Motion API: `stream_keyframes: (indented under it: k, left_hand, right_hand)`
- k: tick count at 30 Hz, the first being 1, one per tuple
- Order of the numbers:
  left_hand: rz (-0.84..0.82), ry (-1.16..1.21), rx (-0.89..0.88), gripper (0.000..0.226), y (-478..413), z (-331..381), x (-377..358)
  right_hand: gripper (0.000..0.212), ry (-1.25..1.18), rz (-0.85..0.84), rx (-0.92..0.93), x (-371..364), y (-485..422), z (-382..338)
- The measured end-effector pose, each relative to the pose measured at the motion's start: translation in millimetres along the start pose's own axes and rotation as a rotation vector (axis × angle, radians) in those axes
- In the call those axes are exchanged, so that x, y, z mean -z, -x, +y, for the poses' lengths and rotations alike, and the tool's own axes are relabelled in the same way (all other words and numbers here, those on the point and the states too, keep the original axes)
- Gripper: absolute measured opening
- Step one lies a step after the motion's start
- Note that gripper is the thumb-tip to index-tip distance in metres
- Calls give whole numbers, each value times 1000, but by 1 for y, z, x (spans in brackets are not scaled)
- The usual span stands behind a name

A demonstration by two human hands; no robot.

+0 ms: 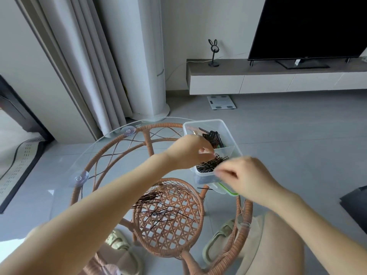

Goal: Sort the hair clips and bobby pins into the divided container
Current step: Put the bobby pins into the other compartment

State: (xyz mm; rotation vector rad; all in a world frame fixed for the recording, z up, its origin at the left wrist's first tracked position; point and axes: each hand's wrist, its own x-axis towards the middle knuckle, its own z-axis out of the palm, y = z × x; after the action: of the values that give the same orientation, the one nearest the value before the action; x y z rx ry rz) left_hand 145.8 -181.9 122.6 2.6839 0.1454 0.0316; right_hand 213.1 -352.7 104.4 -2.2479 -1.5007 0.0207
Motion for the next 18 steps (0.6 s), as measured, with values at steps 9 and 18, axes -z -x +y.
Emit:
stream_keyframes:
  k: [9, 18]
  left_hand:
    - [248, -180, 363, 39, 133, -107, -61]
    - [147, -203, 566, 79, 156, -106, -93]
  right_hand:
    - [58, 584, -44, -17, -93, 33, -5]
    - [29, 330, 108, 153, -135, 25, -56]
